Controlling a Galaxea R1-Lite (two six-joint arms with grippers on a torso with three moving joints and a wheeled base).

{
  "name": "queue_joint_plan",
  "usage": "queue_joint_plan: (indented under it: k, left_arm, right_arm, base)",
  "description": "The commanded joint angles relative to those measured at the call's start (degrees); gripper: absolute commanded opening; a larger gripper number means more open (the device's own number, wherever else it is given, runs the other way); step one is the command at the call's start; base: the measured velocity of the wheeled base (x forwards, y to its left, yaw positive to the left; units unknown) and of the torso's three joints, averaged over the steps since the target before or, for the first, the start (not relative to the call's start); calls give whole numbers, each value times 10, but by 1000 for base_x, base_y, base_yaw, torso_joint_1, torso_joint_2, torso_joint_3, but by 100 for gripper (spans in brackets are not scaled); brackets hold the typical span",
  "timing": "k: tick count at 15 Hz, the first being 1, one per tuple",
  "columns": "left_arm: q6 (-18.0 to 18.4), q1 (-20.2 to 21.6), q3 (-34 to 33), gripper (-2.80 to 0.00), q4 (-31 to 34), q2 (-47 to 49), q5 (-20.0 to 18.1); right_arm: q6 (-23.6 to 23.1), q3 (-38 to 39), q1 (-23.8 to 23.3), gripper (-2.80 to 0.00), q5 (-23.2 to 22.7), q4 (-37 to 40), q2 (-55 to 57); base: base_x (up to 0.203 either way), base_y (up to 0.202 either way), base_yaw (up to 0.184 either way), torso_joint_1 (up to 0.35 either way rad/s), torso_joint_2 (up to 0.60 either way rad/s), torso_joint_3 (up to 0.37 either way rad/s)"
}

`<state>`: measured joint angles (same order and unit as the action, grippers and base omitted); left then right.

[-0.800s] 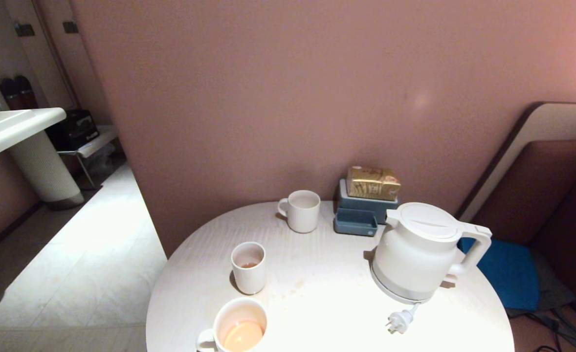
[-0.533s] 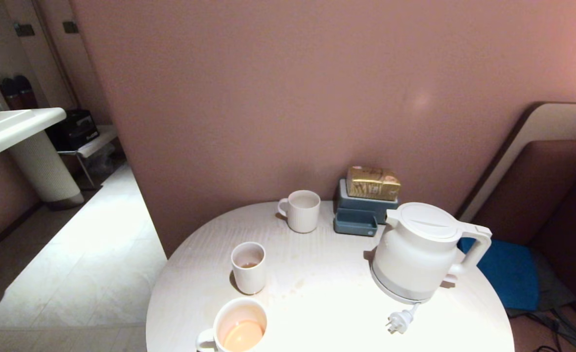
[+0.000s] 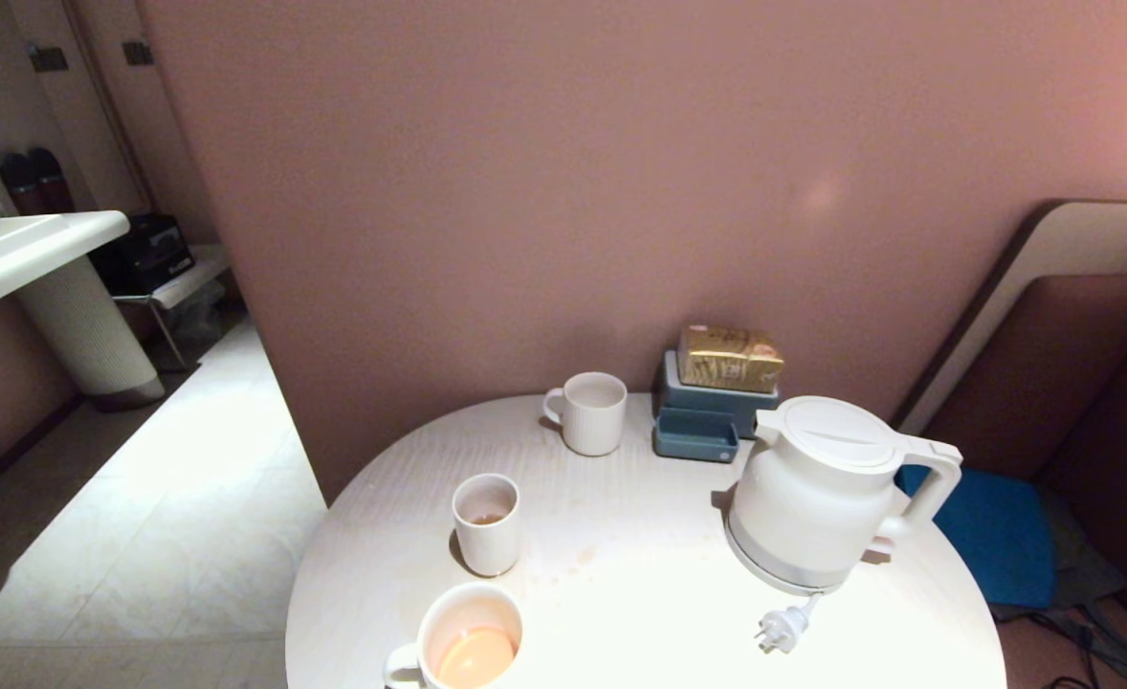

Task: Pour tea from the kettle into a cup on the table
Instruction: Pick up the kettle

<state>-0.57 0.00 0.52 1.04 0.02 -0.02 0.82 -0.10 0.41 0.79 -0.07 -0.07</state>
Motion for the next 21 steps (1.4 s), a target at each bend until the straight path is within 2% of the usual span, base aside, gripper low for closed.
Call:
queue_joint_plan:
  k: [1,5,10,15,21]
  left_arm:
    - [0,0,0,-280,-1,1,0]
    - [0,0,0,-280,-1,1,0]
    - [0,0,0,-280,-1,1,0]
    - [0,0,0,-280,0,1,0]
    - [0,0,0,-280,-1,1,0]
  right_arm:
    - [1,0,0,-280,2,0,1]
    - [2,-14,-2,-280,5,0,1]
    - [10,-149,-1,-280,13,27,62]
    - [11,-243,-2,-280,17,45,228]
    - [26,-340,-8,-280,49,178,465]
  base:
    - [0,0,0,0,0,0]
    - [0,0,0,0,0,0]
    - [0,0,0,0,0,0]
    - [0,0,0,0,0,0]
    - [0,0,0,0,0,0]
